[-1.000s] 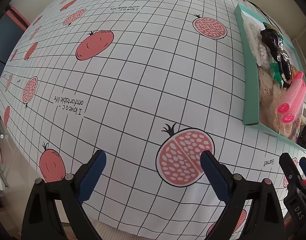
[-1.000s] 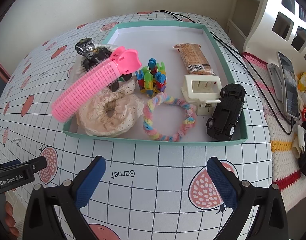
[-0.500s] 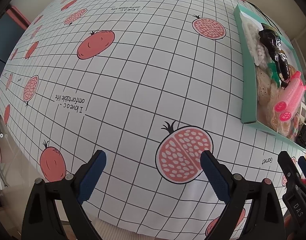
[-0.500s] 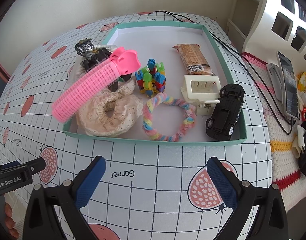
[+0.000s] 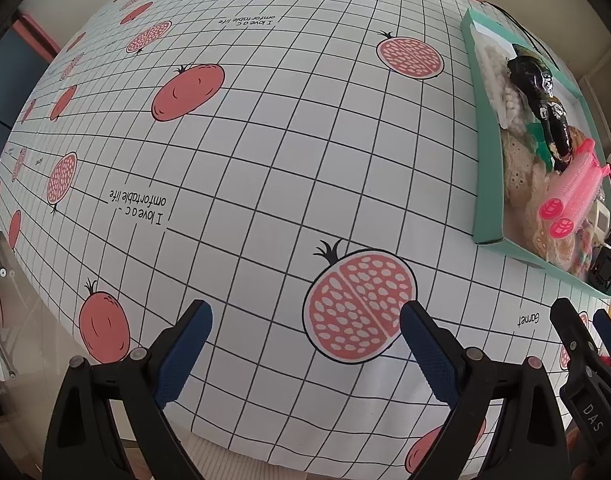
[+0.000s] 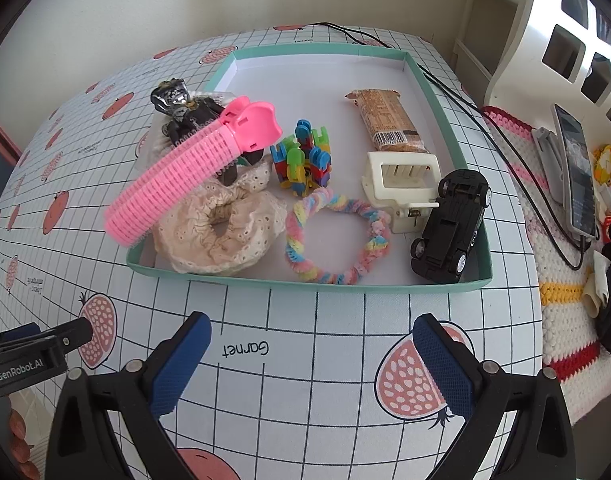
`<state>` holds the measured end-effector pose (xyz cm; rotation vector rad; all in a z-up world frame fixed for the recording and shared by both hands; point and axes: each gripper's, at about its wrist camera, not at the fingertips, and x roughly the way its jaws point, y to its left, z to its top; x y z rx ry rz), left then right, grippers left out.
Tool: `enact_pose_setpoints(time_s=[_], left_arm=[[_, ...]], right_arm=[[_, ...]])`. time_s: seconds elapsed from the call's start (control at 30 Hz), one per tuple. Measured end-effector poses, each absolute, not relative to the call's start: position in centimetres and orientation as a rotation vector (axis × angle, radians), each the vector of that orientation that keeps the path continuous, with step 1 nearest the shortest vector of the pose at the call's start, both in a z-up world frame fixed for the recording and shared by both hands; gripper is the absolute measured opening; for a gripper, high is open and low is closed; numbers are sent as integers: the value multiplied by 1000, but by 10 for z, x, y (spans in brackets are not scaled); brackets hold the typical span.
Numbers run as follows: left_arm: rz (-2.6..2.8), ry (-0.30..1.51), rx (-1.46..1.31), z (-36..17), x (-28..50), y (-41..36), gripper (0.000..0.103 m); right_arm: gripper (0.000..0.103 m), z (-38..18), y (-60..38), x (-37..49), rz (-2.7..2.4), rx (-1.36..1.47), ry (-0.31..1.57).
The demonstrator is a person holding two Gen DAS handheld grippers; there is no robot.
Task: Organize objects
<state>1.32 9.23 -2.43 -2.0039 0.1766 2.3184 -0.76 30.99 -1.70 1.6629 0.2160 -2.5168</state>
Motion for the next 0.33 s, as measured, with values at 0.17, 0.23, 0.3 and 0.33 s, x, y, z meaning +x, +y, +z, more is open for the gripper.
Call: enact_pose_setpoints(time_s=[0.17,0.23,0.3,0.33], left_arm=[[2324,172,-1993,-22,13,99,95],[2339,165,-1977,-19,12,101,95],[2338,141,-1960,-17,11,104,95],[2336,131,-1957,-16,10,105,95]], right_arm=[[102,-17,310,-7,-2517,1662,216],[102,-17,309,-7,-2516,1662,216],[102,-17,310,-7,-2516,1662,216],[102,-17,310,-7,-2517,1662,216]])
